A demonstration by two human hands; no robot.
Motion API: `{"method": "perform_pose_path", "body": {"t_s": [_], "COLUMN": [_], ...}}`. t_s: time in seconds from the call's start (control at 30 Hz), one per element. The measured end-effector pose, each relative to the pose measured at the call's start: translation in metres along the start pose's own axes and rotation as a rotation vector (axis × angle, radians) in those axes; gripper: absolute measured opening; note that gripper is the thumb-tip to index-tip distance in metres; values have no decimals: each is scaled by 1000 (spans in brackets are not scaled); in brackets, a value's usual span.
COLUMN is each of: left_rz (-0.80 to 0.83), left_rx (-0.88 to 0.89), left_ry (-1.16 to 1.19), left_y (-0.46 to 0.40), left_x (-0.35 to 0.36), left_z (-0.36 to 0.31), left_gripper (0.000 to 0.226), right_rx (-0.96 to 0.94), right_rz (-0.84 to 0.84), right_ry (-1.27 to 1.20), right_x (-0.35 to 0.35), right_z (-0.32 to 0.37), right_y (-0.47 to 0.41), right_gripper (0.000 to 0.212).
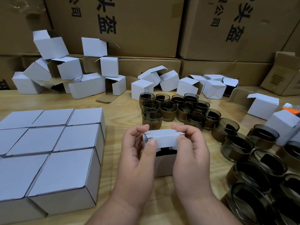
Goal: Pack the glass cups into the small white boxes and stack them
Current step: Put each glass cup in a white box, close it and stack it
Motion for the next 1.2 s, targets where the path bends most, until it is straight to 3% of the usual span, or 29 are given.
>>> {"method": "perform_pose_path", "body": {"t_s": [0.33, 0.63, 0.83, 0.97, 1.2], "left_rz": [-32, -85, -80, -74, -94], "left_rx": [-33, -53, -63, -81, -116], "left_ry": [-45, -34, -32, -31, -39], "left_y": [-2, -5, -7, -7, -7], "left_x": [1, 2, 1, 1, -1], "left_z": [4, 3, 3, 3, 2], "left_gripper": [40, 41, 32, 24, 18], "right_rx": [159, 132, 127, 121, 111], "right_rz": [52, 43, 64, 59, 77], "right_ry": [-23, 26, 59, 79, 83], "right_x": [3, 3, 5, 6, 5], "right_z": [-8, -15, -16, -18, -17], "right_y": [-2, -5, -7, -8, -5], "right_gripper": [18, 16, 12, 24, 23]}}
Point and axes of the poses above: each hand's wrist, its own y-axis away from the middle knuckle, its own x-axis out of the palm, z = x × y, the point moved 2 cm from there along -y, towards the middle knuckle, and after that the axes turned 1 degree about z, right-handed, at the moved point
